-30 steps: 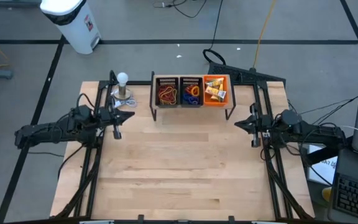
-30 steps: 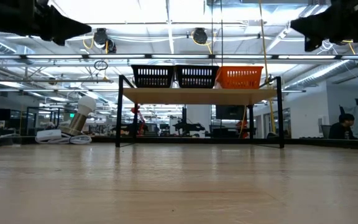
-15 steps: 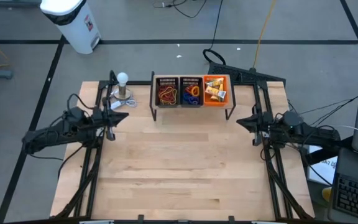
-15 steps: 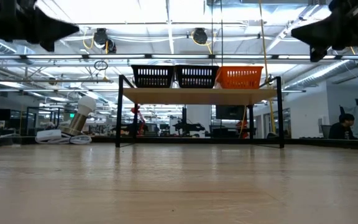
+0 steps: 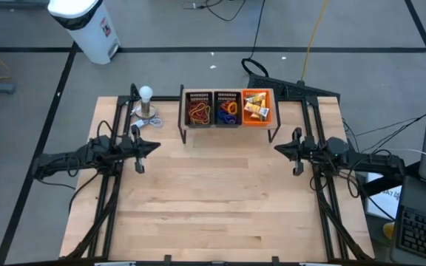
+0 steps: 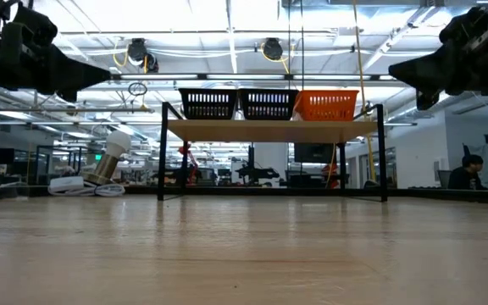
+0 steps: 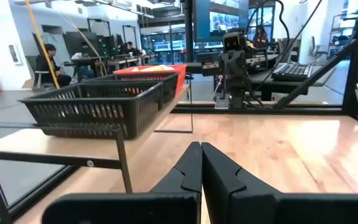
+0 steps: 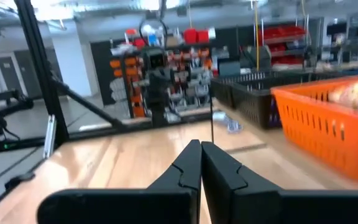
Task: Pick & Place Office Desk Supplies
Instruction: Return to Home Position
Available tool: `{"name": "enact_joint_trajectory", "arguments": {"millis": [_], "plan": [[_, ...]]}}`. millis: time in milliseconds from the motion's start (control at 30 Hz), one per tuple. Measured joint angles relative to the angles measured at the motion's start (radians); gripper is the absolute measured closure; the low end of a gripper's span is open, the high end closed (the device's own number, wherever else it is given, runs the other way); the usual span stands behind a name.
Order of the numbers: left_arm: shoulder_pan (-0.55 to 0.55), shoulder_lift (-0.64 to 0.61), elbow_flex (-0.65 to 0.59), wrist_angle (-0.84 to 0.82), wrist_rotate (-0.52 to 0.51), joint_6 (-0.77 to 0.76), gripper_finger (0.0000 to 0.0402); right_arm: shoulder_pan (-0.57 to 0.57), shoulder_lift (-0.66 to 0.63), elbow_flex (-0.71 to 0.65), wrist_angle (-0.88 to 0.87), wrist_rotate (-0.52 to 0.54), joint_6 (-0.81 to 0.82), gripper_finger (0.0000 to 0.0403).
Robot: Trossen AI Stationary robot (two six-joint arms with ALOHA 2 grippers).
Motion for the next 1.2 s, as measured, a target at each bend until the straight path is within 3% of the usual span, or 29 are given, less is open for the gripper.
{"name": "enact_joint_trajectory", "arguments": {"millis": [433,633,1200], "plan": [[-0.009,0.001,-0.022,0.022,-0.033,-0.098,0.0397,0.000,0.001,-0.011,0.009,0.010,-0.010,0.0403],[-0.009,0.001,-0.020,0.001,-0.022,-0.102,0.0394,0.000,0.002,-0.012,0.009,0.112,-0.013,0.0403],[-0.009,0.001,-0.020,-0.004,-0.022,-0.099,0.0393,0.000,0.003,-0.013,-0.054,0.107,0.014,0.0403]]}}
